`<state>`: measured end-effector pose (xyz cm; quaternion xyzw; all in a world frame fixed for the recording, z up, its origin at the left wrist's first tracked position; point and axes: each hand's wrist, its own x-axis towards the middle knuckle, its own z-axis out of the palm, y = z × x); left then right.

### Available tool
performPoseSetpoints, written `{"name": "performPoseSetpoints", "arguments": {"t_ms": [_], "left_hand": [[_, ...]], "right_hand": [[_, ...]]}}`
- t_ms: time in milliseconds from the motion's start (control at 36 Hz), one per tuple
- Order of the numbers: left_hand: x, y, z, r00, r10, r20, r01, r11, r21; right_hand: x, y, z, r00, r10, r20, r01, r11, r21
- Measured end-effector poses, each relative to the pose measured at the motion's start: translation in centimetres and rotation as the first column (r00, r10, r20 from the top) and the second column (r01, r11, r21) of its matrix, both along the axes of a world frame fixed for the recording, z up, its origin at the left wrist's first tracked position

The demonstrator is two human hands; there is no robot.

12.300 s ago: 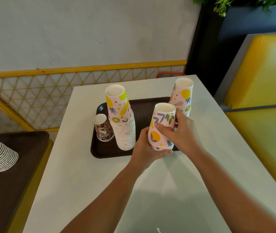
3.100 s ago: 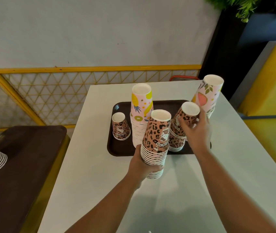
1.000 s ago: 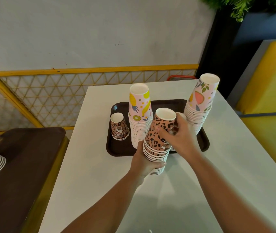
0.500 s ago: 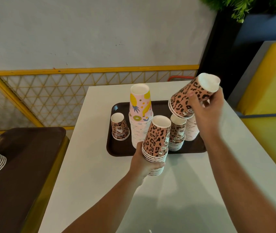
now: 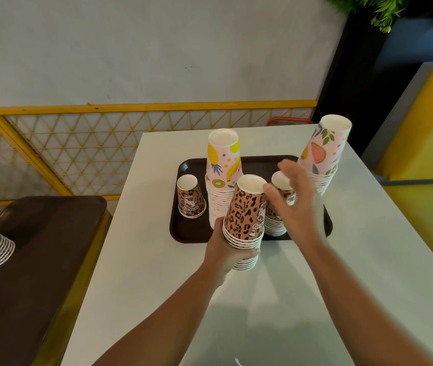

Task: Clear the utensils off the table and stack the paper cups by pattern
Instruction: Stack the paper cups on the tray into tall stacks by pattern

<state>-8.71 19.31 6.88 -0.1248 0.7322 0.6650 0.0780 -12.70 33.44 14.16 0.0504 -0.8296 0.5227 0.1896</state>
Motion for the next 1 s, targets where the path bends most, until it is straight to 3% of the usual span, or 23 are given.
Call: {"name": "performPoseSetpoints", "arguments": {"t_ms": [83, 167, 444, 556, 639, 750, 861, 1000], "left_hand": [[-0.1, 0.2, 0.2, 1.000, -0.011, -0.006, 0.011, 1.000, 0.018], [-0.1, 0.4, 0.2, 1.000, -0.028, -0.010, 0.028, 1.000, 0.003], [0.2, 0.7, 0.1, 0.998, -0.054, -0.032, 0.053, 0.998, -0.026], [0.1, 0.6, 0.1, 0.998, -0.057, -0.022, 0.056, 0.998, -0.025], [0.0, 0.6, 0.1, 0.998, -0.051, -0.020, 0.051, 0.998, -0.022], [0.0, 0.5, -0.1, 0.999, -0.034, -0.016, 0.033, 0.999, -0.010], [-0.2, 0.5, -0.2, 0.999, -0.034, -0.012, 0.034, 0.999, -0.031], [-0.4, 0.5, 0.0, 0.998, -0.052, -0.017, 0.051, 0.997, -0.057]], "right_hand": [[1.2, -0.9, -0.6, 0.985, 0.133, 0.112, -0.141, 0.988, 0.060], [1.8, -1.5, -1.2, 0.971, 0.146, 0.189, -0.162, 0.984, 0.074], [1.2, -0.9, -0.5, 0.988, 0.077, 0.134, -0.083, 0.996, 0.036], [0.6, -0.6, 0.7, 0.992, 0.061, 0.109, -0.056, 0.997, -0.044], [-0.1, 0.0, 2.0, 0.995, 0.060, 0.084, -0.042, 0.979, -0.201], [-1.6, 1.3, 3.9, 0.998, -0.062, -0.020, 0.054, 0.957, -0.285], [-2.9, 2.1, 3.9, 0.985, -0.155, -0.080, 0.131, 0.959, -0.250], [-3.9, 2.4, 1.6, 0.979, -0.198, -0.048, 0.196, 0.979, -0.060]]}}
